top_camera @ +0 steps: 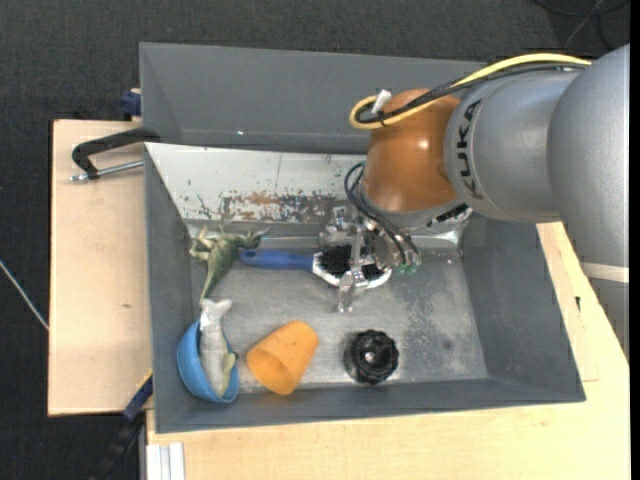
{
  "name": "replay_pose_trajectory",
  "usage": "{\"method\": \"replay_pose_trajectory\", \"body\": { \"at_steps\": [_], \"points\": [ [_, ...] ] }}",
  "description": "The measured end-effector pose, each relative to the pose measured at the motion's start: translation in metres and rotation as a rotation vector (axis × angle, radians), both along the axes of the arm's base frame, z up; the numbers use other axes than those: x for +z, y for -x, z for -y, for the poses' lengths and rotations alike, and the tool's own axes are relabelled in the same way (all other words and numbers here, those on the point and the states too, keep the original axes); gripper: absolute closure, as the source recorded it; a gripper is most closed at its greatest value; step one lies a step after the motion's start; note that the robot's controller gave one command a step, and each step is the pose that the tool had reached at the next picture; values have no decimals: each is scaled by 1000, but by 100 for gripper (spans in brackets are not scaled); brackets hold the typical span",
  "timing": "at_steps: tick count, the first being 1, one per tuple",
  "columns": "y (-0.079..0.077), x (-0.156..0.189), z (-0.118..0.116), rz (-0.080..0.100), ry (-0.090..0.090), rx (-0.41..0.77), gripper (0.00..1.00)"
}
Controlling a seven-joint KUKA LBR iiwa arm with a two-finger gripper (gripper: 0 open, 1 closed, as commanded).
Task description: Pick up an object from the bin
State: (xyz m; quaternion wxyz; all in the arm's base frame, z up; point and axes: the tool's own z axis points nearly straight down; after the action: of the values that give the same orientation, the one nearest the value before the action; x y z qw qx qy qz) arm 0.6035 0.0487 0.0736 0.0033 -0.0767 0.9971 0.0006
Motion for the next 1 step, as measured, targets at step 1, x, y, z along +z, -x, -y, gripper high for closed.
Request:
{"method": "replay_pose_trajectory", "body": {
  "at_steps": [1],
  "points": [
    [-1, 2, -1, -3, 0, -1, 0]
  ]
}}
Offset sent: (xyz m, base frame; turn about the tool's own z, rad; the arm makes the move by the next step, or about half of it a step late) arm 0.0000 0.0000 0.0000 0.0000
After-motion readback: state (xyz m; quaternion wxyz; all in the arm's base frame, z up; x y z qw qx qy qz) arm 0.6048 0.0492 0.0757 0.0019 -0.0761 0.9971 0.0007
